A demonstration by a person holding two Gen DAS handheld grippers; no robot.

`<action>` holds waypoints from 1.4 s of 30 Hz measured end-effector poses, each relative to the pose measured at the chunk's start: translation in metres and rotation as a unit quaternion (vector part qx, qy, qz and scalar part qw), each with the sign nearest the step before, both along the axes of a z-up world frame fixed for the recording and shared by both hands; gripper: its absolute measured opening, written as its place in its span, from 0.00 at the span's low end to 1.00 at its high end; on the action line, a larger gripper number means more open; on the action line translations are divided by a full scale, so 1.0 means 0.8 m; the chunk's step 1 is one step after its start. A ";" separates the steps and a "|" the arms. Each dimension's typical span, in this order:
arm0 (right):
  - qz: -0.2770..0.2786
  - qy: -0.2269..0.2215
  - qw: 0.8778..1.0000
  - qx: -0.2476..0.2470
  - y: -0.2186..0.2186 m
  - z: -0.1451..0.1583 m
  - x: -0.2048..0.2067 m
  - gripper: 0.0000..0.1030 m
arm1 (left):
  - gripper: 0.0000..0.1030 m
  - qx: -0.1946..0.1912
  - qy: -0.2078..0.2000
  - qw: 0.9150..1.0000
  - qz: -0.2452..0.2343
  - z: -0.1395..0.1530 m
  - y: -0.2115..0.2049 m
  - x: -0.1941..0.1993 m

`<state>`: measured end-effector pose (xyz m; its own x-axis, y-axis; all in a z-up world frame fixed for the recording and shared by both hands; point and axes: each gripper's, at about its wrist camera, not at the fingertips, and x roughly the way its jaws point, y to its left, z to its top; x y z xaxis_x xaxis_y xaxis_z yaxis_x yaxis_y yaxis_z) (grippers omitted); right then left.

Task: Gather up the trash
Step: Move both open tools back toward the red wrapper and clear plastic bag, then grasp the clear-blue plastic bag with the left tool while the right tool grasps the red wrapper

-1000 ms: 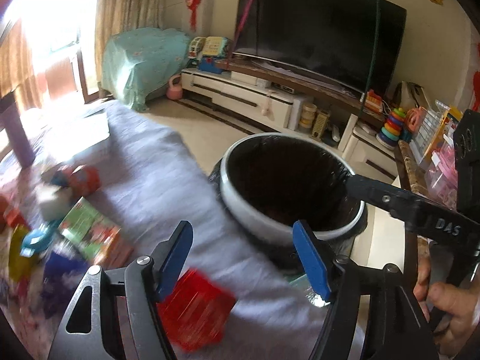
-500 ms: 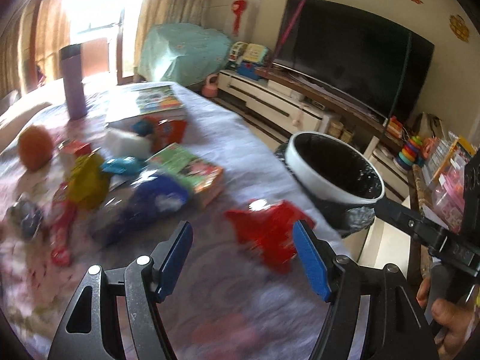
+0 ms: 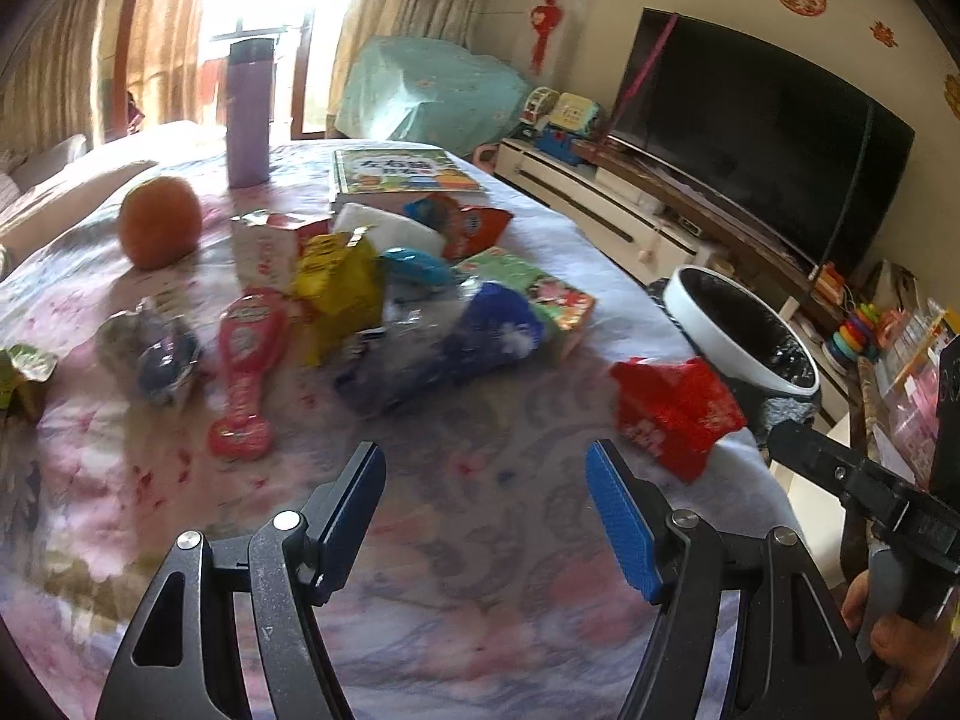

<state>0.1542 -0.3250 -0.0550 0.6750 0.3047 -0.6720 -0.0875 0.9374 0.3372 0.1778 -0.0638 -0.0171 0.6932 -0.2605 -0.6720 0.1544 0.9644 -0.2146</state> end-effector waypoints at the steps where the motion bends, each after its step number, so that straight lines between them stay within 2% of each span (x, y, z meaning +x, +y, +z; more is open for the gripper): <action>1: 0.003 0.001 1.000 -0.002 0.004 -0.001 0.001 0.95 | 0.68 0.003 -0.001 1.000 0.002 0.001 0.002 -0.003; 4: 0.010 0.003 1.000 -0.008 0.017 -0.005 0.003 0.95 | 0.72 0.008 -0.003 1.000 0.002 0.001 0.010 0.000; 11: 0.027 0.009 0.999 -0.018 0.032 -0.013 0.016 0.95 | 0.72 0.020 0.001 1.000 -0.003 -0.004 0.024 0.027; 27: 0.049 0.029 0.998 -0.030 0.043 -0.026 0.056 0.95 | 0.73 0.100 0.010 0.994 -0.046 -0.024 -0.001 0.114; 32: 0.048 0.039 0.998 -0.028 0.042 -0.031 0.061 0.95 | 0.72 0.095 0.025 0.992 -0.073 -0.036 -0.010 0.127; 35: 0.047 0.045 0.998 -0.024 0.040 -0.034 0.063 0.94 | 0.66 0.094 0.026 0.992 -0.077 -0.039 -0.012 0.130; 36: 0.048 0.046 0.998 -0.023 0.039 -0.034 0.064 0.94 | 0.58 0.092 0.027 0.992 -0.079 -0.040 -0.012 0.130; 37: 0.048 0.048 0.998 -0.021 0.039 -0.035 0.065 0.92 | 0.51 0.089 0.030 0.992 -0.080 -0.040 -0.012 0.131; 39: 0.048 0.049 0.997 -0.020 0.037 -0.035 0.066 0.84 | 0.48 0.080 0.034 0.993 -0.083 -0.040 -0.011 0.131; 41: 0.046 0.053 0.997 -0.023 0.037 -0.037 0.067 0.63 | 0.43 0.074 0.033 0.993 -0.084 -0.039 -0.011 0.129; 42: 0.044 0.055 0.997 -0.024 0.037 -0.038 0.067 0.57 | 0.41 0.070 0.032 0.993 -0.084 -0.038 -0.011 0.125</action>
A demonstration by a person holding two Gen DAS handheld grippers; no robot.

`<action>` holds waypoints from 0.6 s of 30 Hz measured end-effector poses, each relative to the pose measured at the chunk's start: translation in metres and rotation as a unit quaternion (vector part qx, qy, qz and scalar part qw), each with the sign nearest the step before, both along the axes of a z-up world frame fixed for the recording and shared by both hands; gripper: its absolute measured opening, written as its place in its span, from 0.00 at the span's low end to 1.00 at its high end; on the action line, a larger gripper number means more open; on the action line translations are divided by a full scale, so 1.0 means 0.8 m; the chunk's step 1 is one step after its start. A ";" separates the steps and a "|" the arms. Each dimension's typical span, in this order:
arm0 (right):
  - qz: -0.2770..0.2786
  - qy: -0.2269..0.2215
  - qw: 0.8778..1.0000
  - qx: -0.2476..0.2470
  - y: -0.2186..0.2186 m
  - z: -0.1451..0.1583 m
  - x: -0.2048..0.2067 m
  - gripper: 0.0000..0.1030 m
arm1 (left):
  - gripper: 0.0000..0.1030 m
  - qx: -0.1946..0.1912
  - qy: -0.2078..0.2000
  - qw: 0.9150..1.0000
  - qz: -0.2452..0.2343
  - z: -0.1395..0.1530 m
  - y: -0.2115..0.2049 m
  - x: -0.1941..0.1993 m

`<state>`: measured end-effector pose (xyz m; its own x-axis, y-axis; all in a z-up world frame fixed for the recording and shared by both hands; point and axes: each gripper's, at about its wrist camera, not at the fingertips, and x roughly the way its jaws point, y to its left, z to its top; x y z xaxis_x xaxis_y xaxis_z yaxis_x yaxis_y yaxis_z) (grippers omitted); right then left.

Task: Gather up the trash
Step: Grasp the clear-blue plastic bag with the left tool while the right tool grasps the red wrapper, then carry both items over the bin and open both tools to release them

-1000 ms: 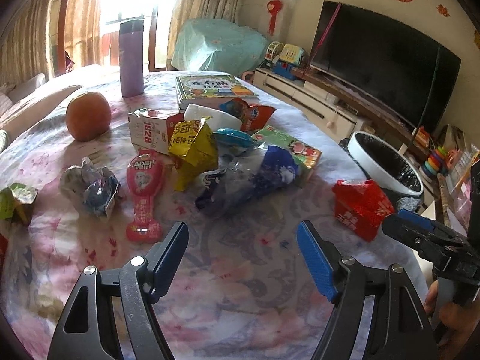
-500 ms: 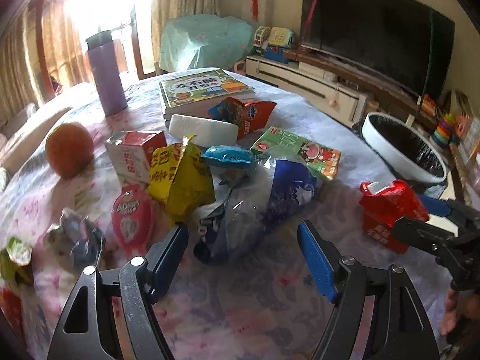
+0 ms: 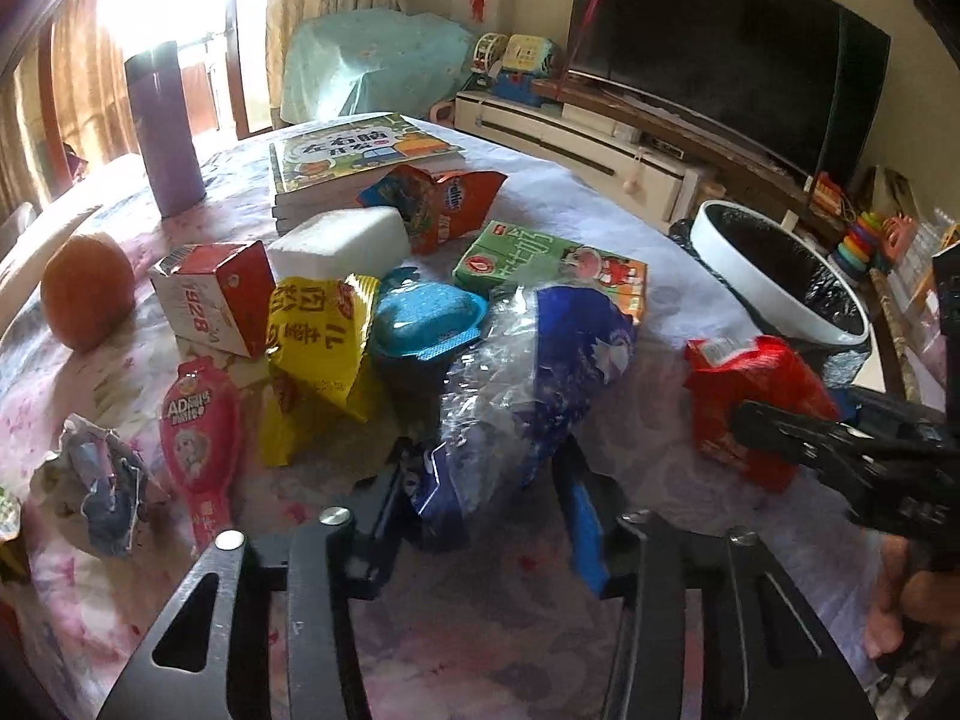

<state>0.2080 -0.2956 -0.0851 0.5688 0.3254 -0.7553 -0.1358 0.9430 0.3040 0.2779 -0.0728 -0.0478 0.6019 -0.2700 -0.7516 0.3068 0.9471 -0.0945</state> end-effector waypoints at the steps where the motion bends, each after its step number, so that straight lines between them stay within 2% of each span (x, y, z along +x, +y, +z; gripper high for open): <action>1: -0.001 0.000 1.000 -0.002 0.000 0.000 0.000 0.48 | 0.39 -0.004 0.000 1.000 -0.001 0.001 0.000 -0.003; 2: -0.001 0.000 1.000 -0.003 0.001 0.000 -0.002 0.38 | 0.38 -0.009 0.000 1.000 -0.002 0.001 0.000 -0.007; 5: 0.001 -0.005 1.000 -0.004 -0.001 0.003 -0.008 0.29 | 0.34 -0.020 0.000 1.000 -0.004 0.005 -0.002 -0.020; 18: -0.017 -0.034 0.999 -0.003 -0.029 0.031 -0.034 0.25 | 0.33 -0.045 -0.004 0.999 -0.025 0.026 -0.024 -0.057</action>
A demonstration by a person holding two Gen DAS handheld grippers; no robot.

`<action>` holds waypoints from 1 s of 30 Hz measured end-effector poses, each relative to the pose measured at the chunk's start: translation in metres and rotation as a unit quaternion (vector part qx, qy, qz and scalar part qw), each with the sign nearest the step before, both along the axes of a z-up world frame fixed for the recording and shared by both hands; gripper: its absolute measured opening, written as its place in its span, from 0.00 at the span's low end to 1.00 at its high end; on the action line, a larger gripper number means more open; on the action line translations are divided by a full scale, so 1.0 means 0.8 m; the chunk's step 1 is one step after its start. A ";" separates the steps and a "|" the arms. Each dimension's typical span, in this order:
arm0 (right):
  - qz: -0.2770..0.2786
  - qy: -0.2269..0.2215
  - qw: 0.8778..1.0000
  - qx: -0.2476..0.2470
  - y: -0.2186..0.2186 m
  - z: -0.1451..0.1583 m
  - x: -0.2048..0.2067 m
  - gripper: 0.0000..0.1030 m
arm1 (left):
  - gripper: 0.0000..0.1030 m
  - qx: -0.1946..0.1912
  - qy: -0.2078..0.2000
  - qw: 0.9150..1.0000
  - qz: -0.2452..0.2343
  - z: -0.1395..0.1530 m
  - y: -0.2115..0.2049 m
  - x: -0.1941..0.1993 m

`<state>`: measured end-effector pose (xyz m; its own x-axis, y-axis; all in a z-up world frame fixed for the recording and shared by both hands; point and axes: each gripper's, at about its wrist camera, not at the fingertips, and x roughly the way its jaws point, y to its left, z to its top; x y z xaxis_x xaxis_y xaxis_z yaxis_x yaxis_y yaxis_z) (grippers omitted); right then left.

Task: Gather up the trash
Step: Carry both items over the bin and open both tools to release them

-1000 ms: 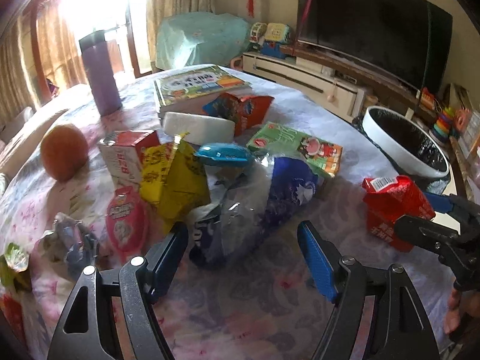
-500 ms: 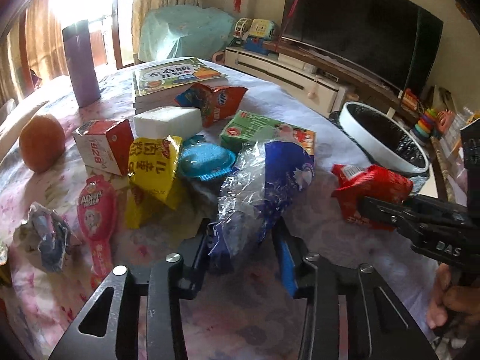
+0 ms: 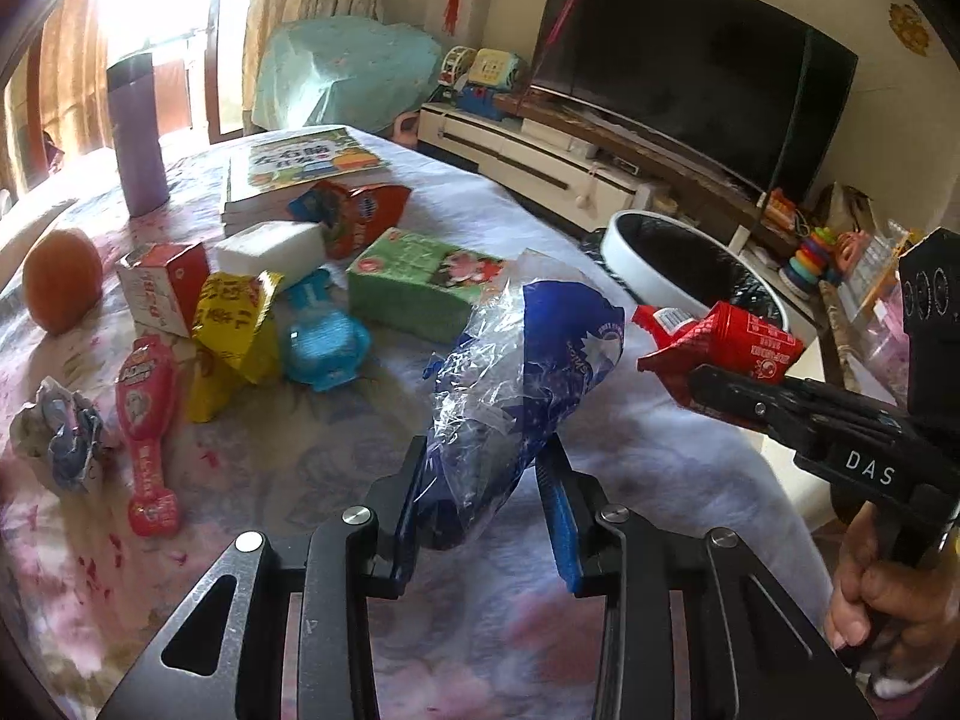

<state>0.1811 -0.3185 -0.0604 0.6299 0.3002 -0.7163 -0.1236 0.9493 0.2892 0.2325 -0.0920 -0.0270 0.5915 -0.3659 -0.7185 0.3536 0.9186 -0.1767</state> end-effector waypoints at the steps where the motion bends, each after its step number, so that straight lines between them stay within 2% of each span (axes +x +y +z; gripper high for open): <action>1: -0.002 -0.002 1.000 0.000 -0.003 0.002 -0.002 0.25 | 0.33 0.001 -0.002 1.000 -0.002 0.002 -0.003 -0.001; 15: -0.044 -0.027 0.999 0.007 -0.058 0.024 -0.017 0.25 | 0.33 0.006 -0.014 0.999 -0.037 0.023 -0.068 0.002; 30: -0.086 -0.036 0.996 -0.003 -0.122 0.034 -0.002 0.25 | 0.33 0.017 -0.022 0.998 -0.056 0.028 -0.129 0.042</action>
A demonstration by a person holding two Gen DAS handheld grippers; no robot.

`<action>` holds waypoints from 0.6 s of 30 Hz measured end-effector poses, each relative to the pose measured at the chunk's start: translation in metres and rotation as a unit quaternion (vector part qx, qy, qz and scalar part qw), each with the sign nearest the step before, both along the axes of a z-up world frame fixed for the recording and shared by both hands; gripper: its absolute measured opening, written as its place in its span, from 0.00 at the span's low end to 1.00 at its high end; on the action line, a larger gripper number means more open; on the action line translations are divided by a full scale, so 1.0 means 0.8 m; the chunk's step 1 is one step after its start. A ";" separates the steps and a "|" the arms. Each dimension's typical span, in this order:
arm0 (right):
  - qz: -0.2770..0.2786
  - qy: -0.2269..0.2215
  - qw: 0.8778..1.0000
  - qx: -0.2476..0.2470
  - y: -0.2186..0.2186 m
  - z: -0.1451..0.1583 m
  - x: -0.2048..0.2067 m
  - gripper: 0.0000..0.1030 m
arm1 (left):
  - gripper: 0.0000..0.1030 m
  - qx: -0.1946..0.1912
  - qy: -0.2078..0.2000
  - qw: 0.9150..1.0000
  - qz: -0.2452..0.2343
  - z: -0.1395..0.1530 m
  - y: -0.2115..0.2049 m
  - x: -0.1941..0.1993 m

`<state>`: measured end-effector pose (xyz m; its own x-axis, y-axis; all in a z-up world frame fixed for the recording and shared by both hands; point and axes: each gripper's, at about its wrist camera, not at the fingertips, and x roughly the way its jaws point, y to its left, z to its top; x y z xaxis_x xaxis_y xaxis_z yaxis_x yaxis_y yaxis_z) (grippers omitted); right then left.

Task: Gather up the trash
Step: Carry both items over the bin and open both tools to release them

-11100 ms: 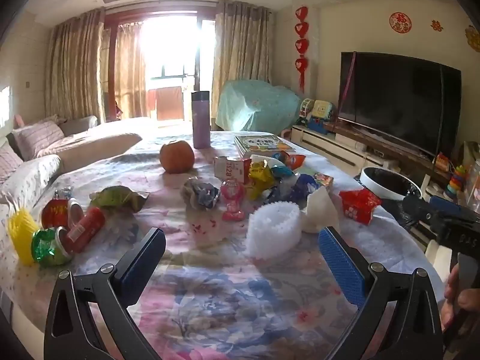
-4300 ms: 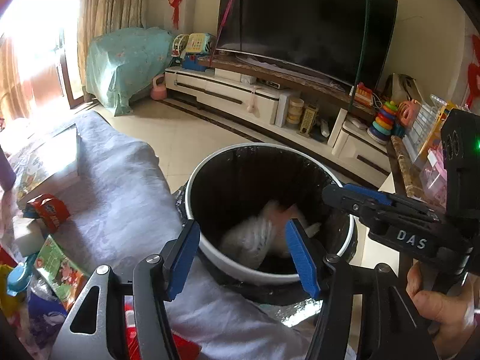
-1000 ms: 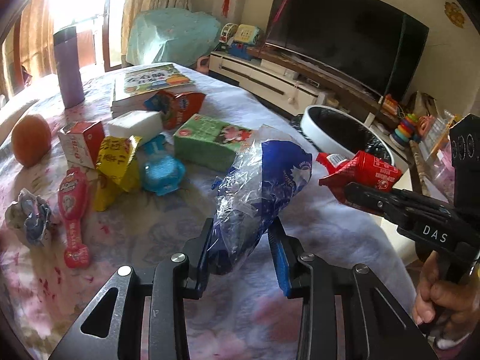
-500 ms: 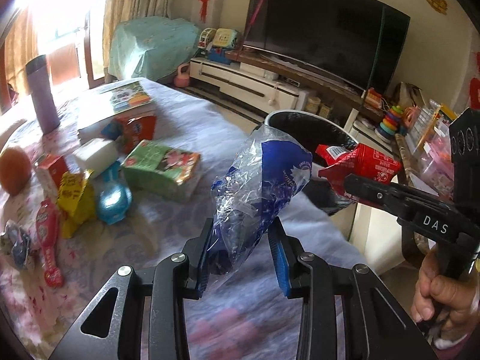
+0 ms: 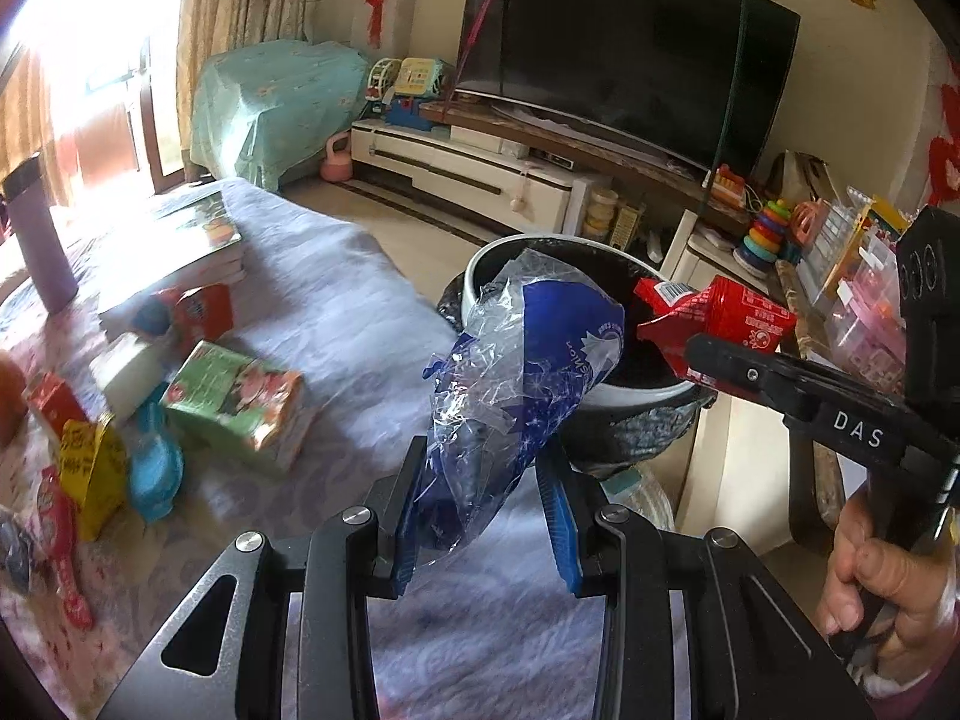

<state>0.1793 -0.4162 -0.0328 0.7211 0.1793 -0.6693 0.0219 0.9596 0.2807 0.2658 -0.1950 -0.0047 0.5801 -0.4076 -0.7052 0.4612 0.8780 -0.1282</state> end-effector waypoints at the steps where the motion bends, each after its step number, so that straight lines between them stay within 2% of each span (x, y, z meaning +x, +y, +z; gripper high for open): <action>1: -0.002 0.000 1.000 0.000 -0.003 0.000 0.002 0.25 | 0.33 0.001 0.000 1.000 -0.001 0.000 -0.004 0.003; 18: -0.020 0.016 1.000 -0.010 -0.047 -0.008 0.030 0.27 | 0.33 0.033 -0.001 0.999 -0.019 -0.005 -0.066 0.057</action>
<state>0.2032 -0.4540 -0.0391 0.7058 0.1379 -0.6949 0.0687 0.9629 0.2609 0.3116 -0.2481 -0.0085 0.5664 -0.3822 -0.7301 0.4953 0.8660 -0.0691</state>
